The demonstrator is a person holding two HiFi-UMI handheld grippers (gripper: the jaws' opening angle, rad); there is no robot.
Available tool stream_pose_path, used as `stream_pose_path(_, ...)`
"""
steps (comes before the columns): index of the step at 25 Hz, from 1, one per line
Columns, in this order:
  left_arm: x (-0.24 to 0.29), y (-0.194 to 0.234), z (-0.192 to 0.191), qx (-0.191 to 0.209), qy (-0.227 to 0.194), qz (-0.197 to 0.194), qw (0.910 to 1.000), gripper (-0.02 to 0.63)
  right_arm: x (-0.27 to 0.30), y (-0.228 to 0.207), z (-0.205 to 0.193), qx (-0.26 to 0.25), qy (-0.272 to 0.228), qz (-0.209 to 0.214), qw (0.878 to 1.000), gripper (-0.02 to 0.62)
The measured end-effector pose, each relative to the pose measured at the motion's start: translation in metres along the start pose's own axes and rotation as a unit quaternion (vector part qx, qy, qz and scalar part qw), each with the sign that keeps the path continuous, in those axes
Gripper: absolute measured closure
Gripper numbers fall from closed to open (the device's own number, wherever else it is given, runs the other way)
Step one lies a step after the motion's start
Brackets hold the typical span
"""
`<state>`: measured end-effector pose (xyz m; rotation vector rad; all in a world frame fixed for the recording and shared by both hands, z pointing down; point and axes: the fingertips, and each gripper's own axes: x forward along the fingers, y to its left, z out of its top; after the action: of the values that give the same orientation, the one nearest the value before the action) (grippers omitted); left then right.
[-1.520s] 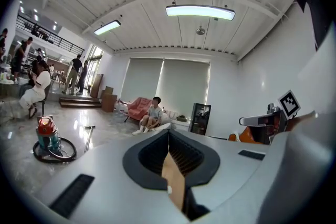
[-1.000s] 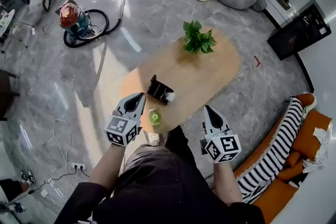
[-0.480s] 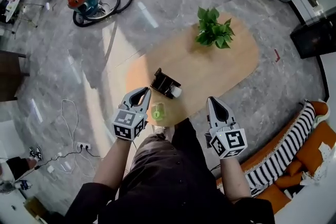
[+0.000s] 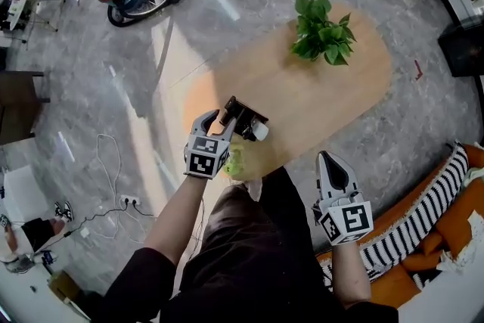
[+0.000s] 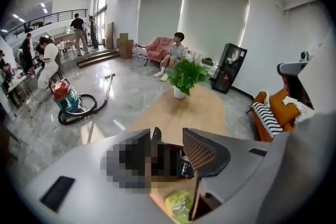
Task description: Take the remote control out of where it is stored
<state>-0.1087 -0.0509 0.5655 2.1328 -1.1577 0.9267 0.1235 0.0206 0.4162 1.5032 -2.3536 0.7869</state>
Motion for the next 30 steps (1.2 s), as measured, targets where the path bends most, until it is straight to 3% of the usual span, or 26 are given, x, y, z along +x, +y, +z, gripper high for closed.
stream_pose_path(10,0.079,0.037,-0.038,-0.040,0.090,0.029,0.9947,0.393,-0.011,-0.032,-0.023,0.041,0.025,-0.029,0.998,0.588)
stream_pose_path(15,0.098,0.035,-0.061,-0.018,0.142,0.010,0.9896,0.393,-0.018,-0.045,-0.031,0.074,0.033,-0.045,0.996,0.588)
stream_pose_path(22,0.107,0.038,-0.056,-0.017,0.123,0.011,0.9921,0.398,-0.014,-0.039,-0.035,0.089,0.038,-0.042,0.994,0.588)
stream_pose_path(25,0.107,0.031,-0.055,0.000,0.114,0.001,0.9935,0.486,-0.010,-0.031,-0.037,0.082,0.040,-0.036,0.995,0.588)
stream_pose_path(27,0.102,0.027,-0.055,0.021,0.113,-0.004,0.9933,0.495,-0.007,-0.026,-0.036,0.081,0.038,-0.032,0.996,0.588)
stream_pose_path(30,0.086,0.023,-0.037,0.026,0.078,-0.011,0.9966,0.497,-0.005,-0.018,-0.032,0.079,0.029,-0.029,0.996,0.588)
